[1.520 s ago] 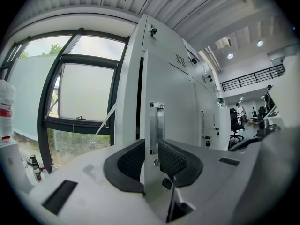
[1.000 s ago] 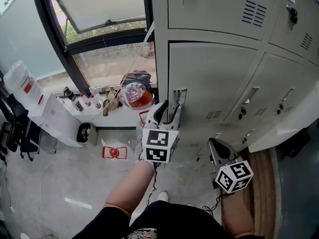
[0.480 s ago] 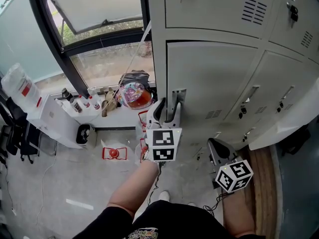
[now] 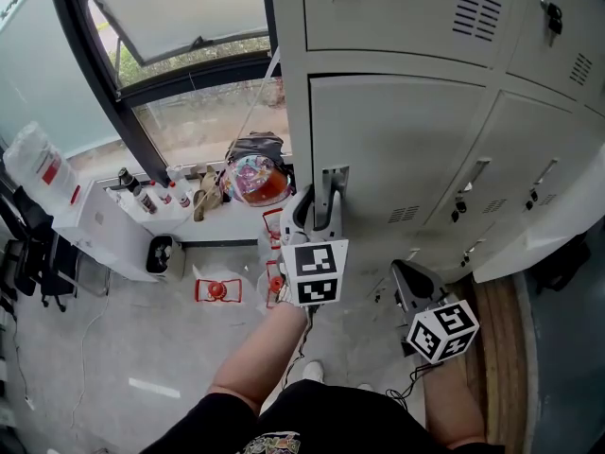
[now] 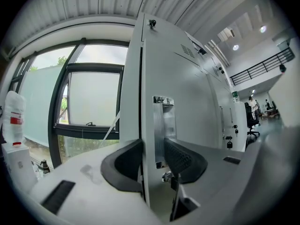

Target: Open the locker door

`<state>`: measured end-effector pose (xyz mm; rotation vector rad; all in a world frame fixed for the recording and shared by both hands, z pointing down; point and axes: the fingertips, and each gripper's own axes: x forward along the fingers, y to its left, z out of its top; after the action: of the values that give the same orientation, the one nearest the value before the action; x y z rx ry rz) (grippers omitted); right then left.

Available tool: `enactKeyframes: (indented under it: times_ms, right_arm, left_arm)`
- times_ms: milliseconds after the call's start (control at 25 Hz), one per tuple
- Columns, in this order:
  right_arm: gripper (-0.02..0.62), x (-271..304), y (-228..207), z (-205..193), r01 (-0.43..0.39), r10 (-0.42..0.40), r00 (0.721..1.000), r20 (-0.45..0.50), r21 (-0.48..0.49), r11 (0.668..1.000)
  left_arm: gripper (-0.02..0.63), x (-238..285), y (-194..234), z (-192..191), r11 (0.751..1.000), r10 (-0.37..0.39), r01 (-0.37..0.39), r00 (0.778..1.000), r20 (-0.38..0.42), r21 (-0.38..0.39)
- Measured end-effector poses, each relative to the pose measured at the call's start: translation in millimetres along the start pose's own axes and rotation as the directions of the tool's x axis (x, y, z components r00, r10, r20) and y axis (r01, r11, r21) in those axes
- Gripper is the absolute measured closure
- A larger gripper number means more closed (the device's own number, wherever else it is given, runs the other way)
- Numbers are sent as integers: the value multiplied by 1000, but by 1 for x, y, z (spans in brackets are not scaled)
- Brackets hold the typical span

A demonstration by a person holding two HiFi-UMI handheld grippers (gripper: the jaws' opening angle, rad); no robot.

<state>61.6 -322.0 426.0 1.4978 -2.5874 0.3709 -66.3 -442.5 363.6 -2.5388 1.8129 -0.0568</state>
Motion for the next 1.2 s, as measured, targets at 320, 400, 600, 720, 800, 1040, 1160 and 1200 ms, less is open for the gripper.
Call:
enactKeyframes:
  times_ms: [320, 400, 600, 720, 800, 1040, 1160, 1200]
  right_arm:
    - [543, -6, -5, 0, -9, 9, 1000, 8, 9, 1000]
    - [543, -6, -4, 1, -16, 16, 1000, 11, 10, 1000]
    - [541, -8, -2, 1, -38, 37, 999, 15, 11, 999]
    - [543, -10, -1, 1, -52, 52, 999, 15, 11, 999]
    - [542, -12, -2, 1, -62, 62, 998, 15, 11, 998]
    - [542, -22, -2, 2, -95, 95, 995, 19, 12, 995]
    - [542, -27, -2, 2, -115, 115, 993, 22, 15, 993]
    - [541, -29, -1, 2, -122, 122, 992, 23, 15, 992]
  left_arm:
    - [457, -3, -1, -1, 1000, 0, 0, 1000, -19, -7]
    - [457, -5, -2, -1, 1000, 1, -1, 1000, -22, -7]
    - [457, -11, -5, -1, 1000, 4, -5, 1000, -29, -10]
    - [457, -16, -8, -1, 1000, 9, -10, 999, -31, -14]
    - [457, -20, -10, -1, 1000, 14, -15, 999, -33, -17]
    - [457, -35, -19, 0, 1000, 22, -23, 999, -37, -11]
    - [457, -45, -26, 0, 1000, 22, -22, 999, -34, -9]
    - [457, -48, -29, 0, 1000, 21, -22, 999, -32, -10]
